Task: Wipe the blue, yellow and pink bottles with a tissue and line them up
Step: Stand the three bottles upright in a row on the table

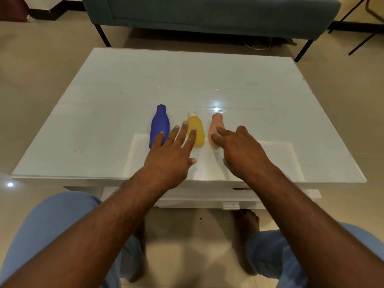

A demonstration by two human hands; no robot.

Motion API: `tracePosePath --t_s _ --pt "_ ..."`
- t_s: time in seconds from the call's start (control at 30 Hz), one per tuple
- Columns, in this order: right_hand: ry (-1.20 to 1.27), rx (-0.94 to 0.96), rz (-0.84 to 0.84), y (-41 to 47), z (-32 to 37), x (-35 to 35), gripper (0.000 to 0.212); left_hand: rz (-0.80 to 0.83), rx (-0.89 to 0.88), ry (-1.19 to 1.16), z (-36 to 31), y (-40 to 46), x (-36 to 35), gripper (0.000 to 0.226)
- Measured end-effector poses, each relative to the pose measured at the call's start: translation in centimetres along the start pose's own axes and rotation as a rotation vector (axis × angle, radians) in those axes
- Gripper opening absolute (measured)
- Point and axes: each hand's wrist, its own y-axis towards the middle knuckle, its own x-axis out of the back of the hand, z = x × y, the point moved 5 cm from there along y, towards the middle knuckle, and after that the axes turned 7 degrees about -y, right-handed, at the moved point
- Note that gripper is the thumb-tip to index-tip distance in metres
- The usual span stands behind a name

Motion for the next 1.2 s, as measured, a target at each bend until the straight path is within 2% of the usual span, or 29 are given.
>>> tracePosePath --t_s 0.13,0.53,0.67,0.8,0.9,1.0,1.2 --pt "-0.039 -0.007 0.075 -0.2 -0.1 -1.1 0.058 0.028 -0.071 0.02 -1.6 1.2 -1.4 0.074" --pt "-0.073 0.027 0.051 0.1 -0.4 -1.0 0.062 0.056 -0.037 0.049 -1.0 1.5 -1.9 0.074" --pt "0.022 0.009 0.034 0.0 -0.6 -0.8 0.064 0.047 -0.037 0.028 -1.1 1.4 -1.7 0.075" --pt "0.208 -0.112 -0.041 -0.6 -3.1 0.1 0.076 0.009 -0.053 -0.003 -1.1 1.2 -1.0 0.076" --pt "0.396 -0.243 -0.143 -1.9 -6.1 0.7 0.059 -0.028 -0.062 -0.035 -1.0 1.0 -0.2 0.075" --pt "0.507 -0.357 -0.137 -3.0 -7.9 0.2 0.043 -0.088 -0.069 -0.073 -0.6 0.9 0.4 0.077" --pt "0.556 -0.317 -0.024 -3.0 -6.9 -1.2 0.037 -0.203 -0.033 -0.097 1.3 0.1 1.8 0.078"
